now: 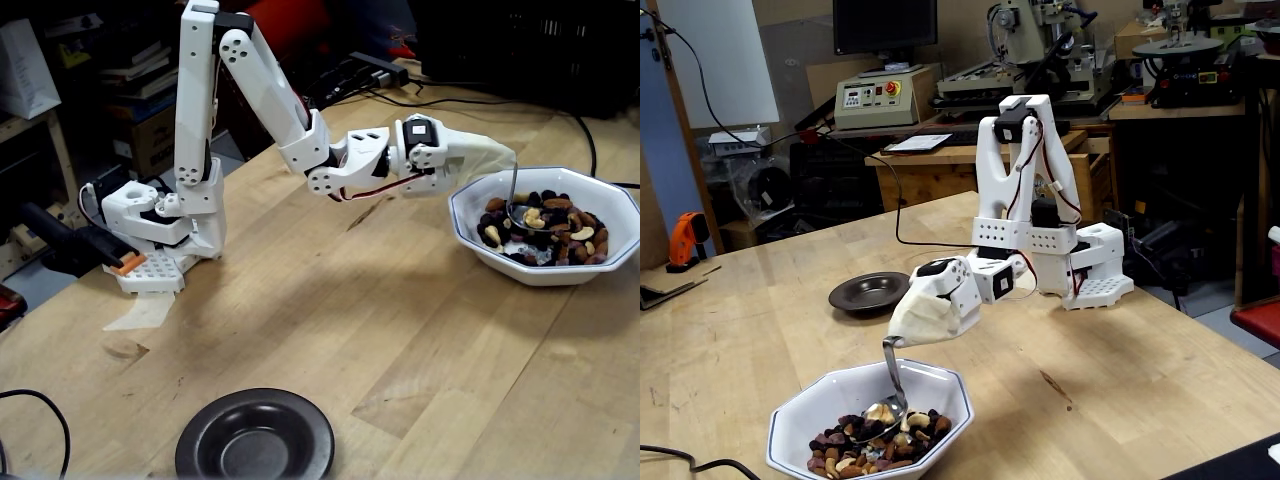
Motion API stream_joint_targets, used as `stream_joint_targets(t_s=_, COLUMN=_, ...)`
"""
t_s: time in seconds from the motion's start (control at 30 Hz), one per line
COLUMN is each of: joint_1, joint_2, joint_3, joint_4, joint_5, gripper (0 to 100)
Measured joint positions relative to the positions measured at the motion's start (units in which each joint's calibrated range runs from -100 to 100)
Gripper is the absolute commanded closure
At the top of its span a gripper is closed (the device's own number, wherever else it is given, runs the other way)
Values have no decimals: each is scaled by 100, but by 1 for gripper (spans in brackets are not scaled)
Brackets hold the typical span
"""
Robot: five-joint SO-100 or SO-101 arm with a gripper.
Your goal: Use spoon to transfer food from the white bowl to brown plate
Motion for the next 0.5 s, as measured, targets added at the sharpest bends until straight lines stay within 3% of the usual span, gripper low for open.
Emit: stream_joint_targets(t_s=0.5, joint_1=460, joint_2=-1048, joint_3=0, joint_4=0, joint_5=137, gripper=96)
